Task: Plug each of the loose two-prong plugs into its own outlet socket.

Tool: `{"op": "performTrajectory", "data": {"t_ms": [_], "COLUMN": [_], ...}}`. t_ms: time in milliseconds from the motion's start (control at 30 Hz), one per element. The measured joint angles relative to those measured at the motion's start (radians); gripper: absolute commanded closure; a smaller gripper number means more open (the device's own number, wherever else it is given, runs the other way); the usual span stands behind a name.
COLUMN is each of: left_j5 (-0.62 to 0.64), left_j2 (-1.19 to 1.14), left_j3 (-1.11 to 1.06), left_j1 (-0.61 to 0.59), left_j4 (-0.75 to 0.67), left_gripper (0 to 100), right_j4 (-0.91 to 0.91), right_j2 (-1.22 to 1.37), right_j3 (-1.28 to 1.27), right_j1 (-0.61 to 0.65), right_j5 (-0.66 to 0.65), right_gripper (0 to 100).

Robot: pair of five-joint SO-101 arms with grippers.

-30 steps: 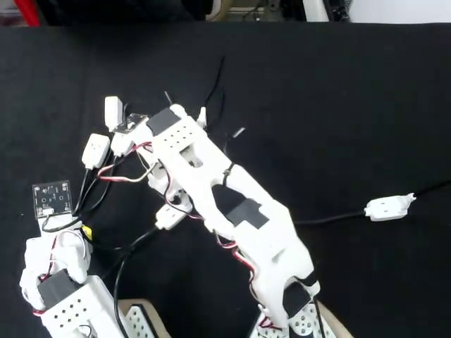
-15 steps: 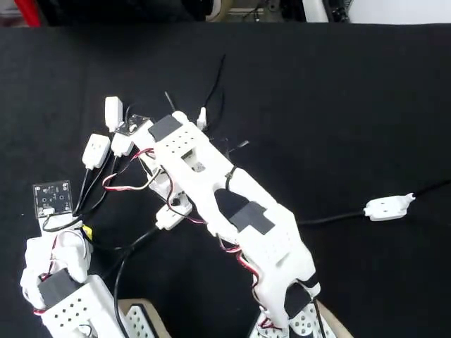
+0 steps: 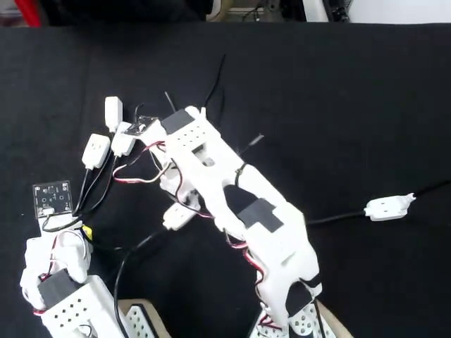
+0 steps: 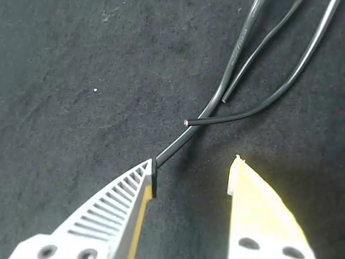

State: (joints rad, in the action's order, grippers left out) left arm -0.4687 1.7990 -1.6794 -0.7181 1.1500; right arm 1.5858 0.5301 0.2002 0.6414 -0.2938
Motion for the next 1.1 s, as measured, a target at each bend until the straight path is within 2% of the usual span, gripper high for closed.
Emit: {"op": "performTrajectory", "data": {"t_ms": [200,500,1100], "left_j5": [-0.006,-0.006,-0.006], "left_j2": [0.000,0.000,0.000], "left_j3": [0.000,0.000,0.000], "left_j1": [0.000,0.000,0.000], "left_j4": [0.000,0.000,0.000], "left_gripper": [77,77,77], "right_j4": [0.060,0.080,0.072], "right_j2": [-0.058,-0.072,-0.072], "right_j3": [-0.034,-0.034,0.083], "right_j1": [-0.103,-0.385,-1.059], "right_j5": [-0.011,-0.138,-0.609], "right_gripper": [98.6,98.6,98.6]}}
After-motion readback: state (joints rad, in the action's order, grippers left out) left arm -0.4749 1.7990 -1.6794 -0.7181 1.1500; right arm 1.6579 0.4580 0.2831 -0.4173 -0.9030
